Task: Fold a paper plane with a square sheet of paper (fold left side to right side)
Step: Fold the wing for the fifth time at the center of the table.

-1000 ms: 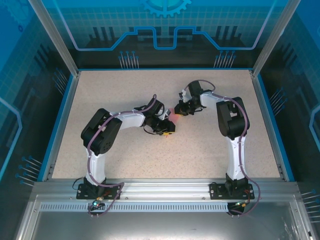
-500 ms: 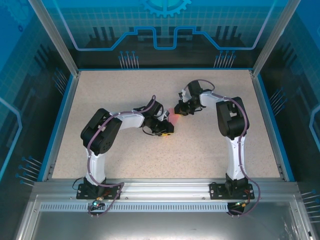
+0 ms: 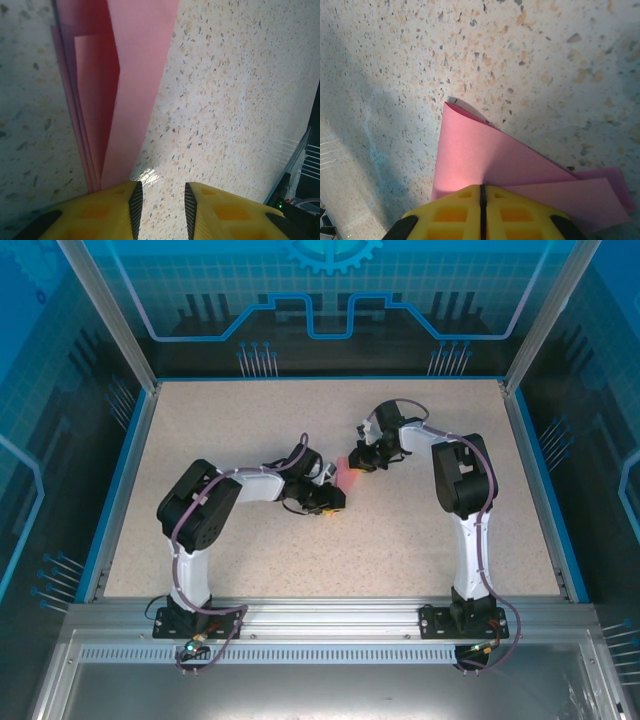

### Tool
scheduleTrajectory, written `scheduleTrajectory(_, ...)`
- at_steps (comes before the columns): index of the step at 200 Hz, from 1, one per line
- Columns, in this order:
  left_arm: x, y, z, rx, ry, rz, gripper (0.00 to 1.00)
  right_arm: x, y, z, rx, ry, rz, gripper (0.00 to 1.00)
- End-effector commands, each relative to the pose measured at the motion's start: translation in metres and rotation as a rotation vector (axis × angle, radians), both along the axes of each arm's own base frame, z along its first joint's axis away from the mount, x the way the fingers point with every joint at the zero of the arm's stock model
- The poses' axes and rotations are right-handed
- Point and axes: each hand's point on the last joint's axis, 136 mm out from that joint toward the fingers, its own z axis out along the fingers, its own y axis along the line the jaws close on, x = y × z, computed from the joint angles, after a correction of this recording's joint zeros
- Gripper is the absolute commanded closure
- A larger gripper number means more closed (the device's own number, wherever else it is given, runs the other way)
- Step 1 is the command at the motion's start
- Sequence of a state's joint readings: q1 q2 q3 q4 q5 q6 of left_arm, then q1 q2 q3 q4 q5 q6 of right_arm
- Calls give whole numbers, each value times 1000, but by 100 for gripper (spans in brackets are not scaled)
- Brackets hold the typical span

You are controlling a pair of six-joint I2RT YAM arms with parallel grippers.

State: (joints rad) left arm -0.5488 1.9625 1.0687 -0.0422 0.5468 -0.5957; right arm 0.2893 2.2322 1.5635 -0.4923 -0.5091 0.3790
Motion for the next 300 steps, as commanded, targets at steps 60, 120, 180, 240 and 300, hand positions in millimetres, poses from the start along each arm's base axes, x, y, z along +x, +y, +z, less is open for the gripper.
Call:
scheduleTrajectory(60,-67,33,-31,81,207,-32,69,-14,-9,-36,-93,81,12,91)
scheduleTrajectory(120,-73,34,-19,54,187,-46,68,-10,-8,-29,-81,56,21,90)
scheduleTrajectory(180,-35,27,51,-83,-37,9,62,29,-15,70,-82,-220,-21,65)
scheduleTrajectory(240,29,70,101,12,-325,277,52,-22,-38,91,-211,-217,-164,37)
scheduleTrajectory(300,36,78,100,40,-332,328,51,-59,7,42,-224,-77,-169,31)
